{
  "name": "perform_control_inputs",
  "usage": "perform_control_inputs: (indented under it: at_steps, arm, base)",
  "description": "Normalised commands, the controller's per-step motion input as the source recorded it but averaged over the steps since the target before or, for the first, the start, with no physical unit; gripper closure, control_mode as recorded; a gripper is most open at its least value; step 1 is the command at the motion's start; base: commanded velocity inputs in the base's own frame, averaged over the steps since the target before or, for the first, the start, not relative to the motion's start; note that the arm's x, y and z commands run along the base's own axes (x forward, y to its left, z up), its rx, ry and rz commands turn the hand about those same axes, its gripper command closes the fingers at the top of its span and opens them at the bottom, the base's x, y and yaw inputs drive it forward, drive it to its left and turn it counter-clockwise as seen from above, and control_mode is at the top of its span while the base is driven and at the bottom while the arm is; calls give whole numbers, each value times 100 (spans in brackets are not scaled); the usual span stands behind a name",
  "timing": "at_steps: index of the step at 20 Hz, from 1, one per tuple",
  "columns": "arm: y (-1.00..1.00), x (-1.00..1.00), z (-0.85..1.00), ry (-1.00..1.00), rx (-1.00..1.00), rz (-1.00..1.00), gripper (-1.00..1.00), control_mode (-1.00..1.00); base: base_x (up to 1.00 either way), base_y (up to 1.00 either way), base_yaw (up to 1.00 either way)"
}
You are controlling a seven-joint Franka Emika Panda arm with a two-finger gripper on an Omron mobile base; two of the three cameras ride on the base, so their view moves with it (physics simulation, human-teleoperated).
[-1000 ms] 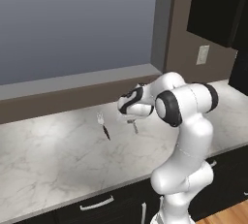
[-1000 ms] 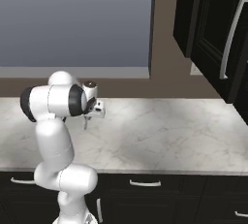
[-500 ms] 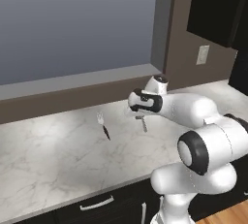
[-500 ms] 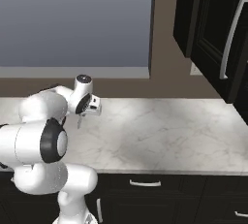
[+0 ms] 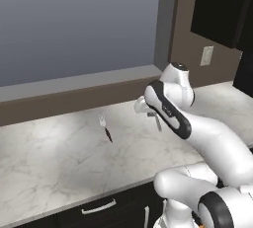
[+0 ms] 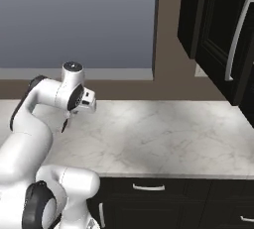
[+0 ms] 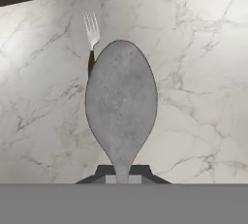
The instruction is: Organize the utensils by type. Pick up the wooden spoons from the counter and place them in the open cabinet. Then pick up the metallic utensils from the counter and place them in the open drawer.
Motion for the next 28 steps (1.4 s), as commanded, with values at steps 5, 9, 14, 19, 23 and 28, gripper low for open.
perform_control_inputs:
  at_steps: [5,9,14,19,23,28]
  arm:
    - [-25,-93,96,0,0,-7,100,-100]
    - [-14,-60,26,9,-1,-9,100,-100]
    - [0,-3,0,12,-4,-2,100,-100]
    - [0,0,0,8,-2,-1,100,100]
    - [0,0,0,0,0,0,100,100]
    - [0,0,0,0,0,0,100,100]
  base:
    - [0,0,0]
    - [0,0,0]
    - [0,0,0]
    - [-1,0,0]
    - [-45,-20,2]
    - [-81,-36,20]
